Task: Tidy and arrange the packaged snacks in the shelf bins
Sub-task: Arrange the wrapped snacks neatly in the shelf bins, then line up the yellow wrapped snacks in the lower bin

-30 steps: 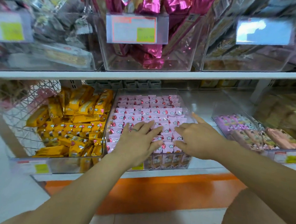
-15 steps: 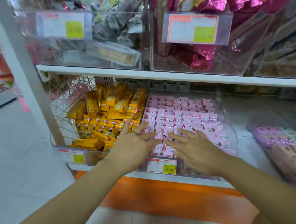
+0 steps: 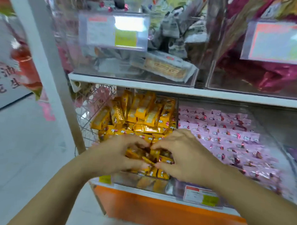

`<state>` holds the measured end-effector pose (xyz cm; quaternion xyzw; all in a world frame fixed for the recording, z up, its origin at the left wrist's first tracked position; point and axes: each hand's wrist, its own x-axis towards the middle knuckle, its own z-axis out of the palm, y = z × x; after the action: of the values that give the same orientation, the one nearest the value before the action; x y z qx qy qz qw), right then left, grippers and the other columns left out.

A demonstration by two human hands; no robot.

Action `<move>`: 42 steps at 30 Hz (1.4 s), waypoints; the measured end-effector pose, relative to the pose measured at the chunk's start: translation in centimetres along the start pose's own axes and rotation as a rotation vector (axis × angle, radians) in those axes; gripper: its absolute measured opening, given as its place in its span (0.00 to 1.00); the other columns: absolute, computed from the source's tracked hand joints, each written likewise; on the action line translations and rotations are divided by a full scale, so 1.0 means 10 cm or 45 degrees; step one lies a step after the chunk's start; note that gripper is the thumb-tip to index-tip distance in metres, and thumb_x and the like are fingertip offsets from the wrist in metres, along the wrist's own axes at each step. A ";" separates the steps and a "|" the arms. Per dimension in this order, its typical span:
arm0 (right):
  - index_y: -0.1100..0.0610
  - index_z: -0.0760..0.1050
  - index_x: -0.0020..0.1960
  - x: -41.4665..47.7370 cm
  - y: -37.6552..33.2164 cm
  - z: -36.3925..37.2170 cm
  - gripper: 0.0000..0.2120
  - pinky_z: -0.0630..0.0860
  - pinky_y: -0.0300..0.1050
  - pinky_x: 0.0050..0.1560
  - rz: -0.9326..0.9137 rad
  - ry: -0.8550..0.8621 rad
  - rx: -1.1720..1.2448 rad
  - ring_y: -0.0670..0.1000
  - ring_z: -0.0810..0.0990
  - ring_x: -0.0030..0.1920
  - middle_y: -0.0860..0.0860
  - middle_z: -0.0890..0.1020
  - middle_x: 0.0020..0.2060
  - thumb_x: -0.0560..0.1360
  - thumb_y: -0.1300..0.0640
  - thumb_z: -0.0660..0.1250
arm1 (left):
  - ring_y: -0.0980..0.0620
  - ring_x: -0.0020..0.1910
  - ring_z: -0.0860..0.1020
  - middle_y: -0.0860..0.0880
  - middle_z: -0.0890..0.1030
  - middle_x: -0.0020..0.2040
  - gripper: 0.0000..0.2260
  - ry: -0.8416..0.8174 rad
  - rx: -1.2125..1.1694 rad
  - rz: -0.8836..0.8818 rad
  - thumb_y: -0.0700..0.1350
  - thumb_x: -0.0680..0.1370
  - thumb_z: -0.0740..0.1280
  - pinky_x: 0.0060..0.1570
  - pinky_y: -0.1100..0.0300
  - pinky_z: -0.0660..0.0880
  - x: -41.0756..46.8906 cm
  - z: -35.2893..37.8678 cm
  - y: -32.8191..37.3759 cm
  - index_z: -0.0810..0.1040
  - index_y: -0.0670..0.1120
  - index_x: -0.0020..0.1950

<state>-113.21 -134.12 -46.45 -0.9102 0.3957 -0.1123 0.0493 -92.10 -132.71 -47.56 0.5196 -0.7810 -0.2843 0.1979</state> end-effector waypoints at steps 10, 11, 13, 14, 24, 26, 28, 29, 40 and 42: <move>0.41 0.76 0.55 0.21 -0.17 0.25 0.18 0.54 0.42 0.69 0.190 -0.059 0.131 0.42 0.68 0.54 0.37 0.80 0.45 0.69 0.34 0.66 | 0.62 0.46 0.78 0.56 0.80 0.47 0.16 -0.140 0.046 -0.006 0.53 0.73 0.72 0.49 0.60 0.75 0.02 0.07 -0.26 0.78 0.53 0.59; 0.41 0.75 0.55 0.23 -0.20 0.25 0.19 0.56 0.41 0.68 0.213 -0.056 0.143 0.43 0.68 0.56 0.36 0.79 0.46 0.69 0.33 0.66 | 0.60 0.44 0.79 0.54 0.81 0.45 0.15 -0.140 -0.008 0.000 0.53 0.73 0.72 0.48 0.59 0.76 0.02 0.04 -0.29 0.78 0.52 0.58; 0.40 0.74 0.58 0.26 -0.26 0.24 0.20 0.59 0.42 0.65 0.247 -0.075 0.136 0.45 0.68 0.57 0.36 0.77 0.46 0.69 0.34 0.67 | 0.58 0.43 0.80 0.52 0.82 0.45 0.13 -0.113 -0.100 -0.011 0.52 0.73 0.72 0.47 0.57 0.77 -0.01 -0.01 -0.35 0.77 0.53 0.56; 0.40 0.72 0.61 0.28 -0.30 0.23 0.22 0.62 0.42 0.63 0.263 -0.097 0.131 0.46 0.68 0.58 0.36 0.75 0.46 0.69 0.35 0.68 | 0.59 0.44 0.80 0.52 0.82 0.47 0.13 -0.089 -0.135 -0.018 0.52 0.74 0.72 0.48 0.58 0.77 -0.03 -0.04 -0.38 0.76 0.54 0.57; 0.37 0.67 0.61 0.24 -0.62 0.20 0.20 0.74 0.35 0.37 0.279 0.480 0.531 0.42 0.77 0.36 0.40 0.75 0.38 0.74 0.53 0.68 | 0.66 0.47 0.79 0.63 0.80 0.51 0.15 0.294 -0.316 0.178 0.47 0.75 0.71 0.48 0.71 0.75 -0.32 -0.32 -0.31 0.74 0.61 0.57; 0.40 0.69 0.59 0.16 -0.63 0.16 0.19 0.70 0.30 0.35 0.327 0.645 0.548 0.41 0.76 0.36 0.36 0.73 0.42 0.75 0.58 0.68 | 0.67 0.48 0.78 0.64 0.78 0.52 0.14 0.328 -0.256 0.151 0.46 0.75 0.70 0.50 0.71 0.74 -0.39 -0.31 -0.37 0.74 0.60 0.58; 0.43 0.70 0.54 0.08 -0.55 0.14 0.17 0.70 0.28 0.40 0.395 0.825 0.509 0.36 0.75 0.43 0.37 0.73 0.46 0.73 0.61 0.69 | 0.68 0.49 0.77 0.65 0.77 0.51 0.13 0.356 -0.218 0.093 0.45 0.76 0.69 0.48 0.76 0.71 -0.43 -0.29 -0.47 0.75 0.61 0.56; 0.45 0.70 0.52 0.04 -0.50 0.14 0.17 0.69 0.26 0.44 0.434 0.905 0.469 0.33 0.72 0.47 0.40 0.73 0.47 0.72 0.63 0.70 | 0.67 0.48 0.78 0.64 0.78 0.50 0.12 0.373 -0.225 0.060 0.44 0.77 0.69 0.47 0.77 0.70 -0.45 -0.28 -0.52 0.75 0.60 0.55; 0.50 0.70 0.53 0.46 -0.21 0.26 0.15 0.70 0.27 0.46 0.709 1.065 0.545 0.40 0.73 0.43 0.46 0.68 0.49 0.73 0.63 0.71 | 0.63 0.48 0.79 0.60 0.81 0.48 0.11 0.353 -0.280 -0.024 0.46 0.78 0.66 0.42 0.71 0.72 -0.17 -0.24 -0.70 0.73 0.64 0.51; 0.52 0.72 0.59 0.62 -0.18 0.29 0.14 0.71 0.35 0.53 0.750 0.943 0.538 0.44 0.74 0.48 0.47 0.69 0.51 0.75 0.61 0.68 | 0.63 0.48 0.79 0.60 0.81 0.48 0.11 0.359 -0.276 -0.024 0.46 0.78 0.66 0.42 0.71 0.73 -0.14 -0.23 -0.75 0.74 0.64 0.52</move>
<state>-107.11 -137.44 -47.93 -0.6296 0.5948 -0.4857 0.1182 -84.98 -134.20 -50.72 0.5372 -0.7054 -0.2930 0.3578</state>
